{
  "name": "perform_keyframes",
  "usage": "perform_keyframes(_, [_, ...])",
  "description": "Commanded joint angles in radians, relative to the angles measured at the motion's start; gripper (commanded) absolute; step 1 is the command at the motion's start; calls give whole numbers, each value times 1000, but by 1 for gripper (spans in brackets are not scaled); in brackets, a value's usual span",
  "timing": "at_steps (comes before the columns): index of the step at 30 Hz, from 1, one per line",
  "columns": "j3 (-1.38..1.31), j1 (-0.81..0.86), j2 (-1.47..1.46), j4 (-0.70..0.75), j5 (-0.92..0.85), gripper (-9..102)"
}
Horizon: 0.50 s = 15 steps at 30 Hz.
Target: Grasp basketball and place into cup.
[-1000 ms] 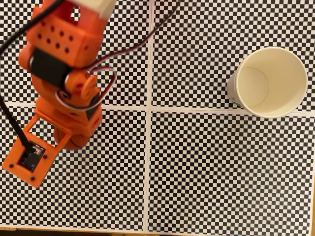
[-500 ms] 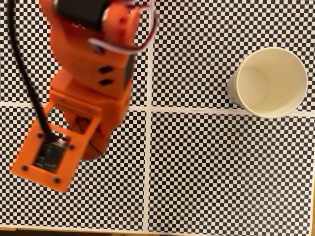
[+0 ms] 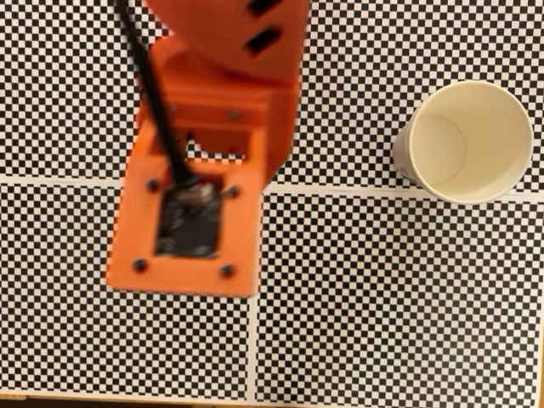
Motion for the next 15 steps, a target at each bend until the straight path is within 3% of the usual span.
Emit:
perform_keyframes(1, [6, -43, 74, 3, -18, 0])
perform_keyframes(15, [275, -268, 400, 3, 51, 0])
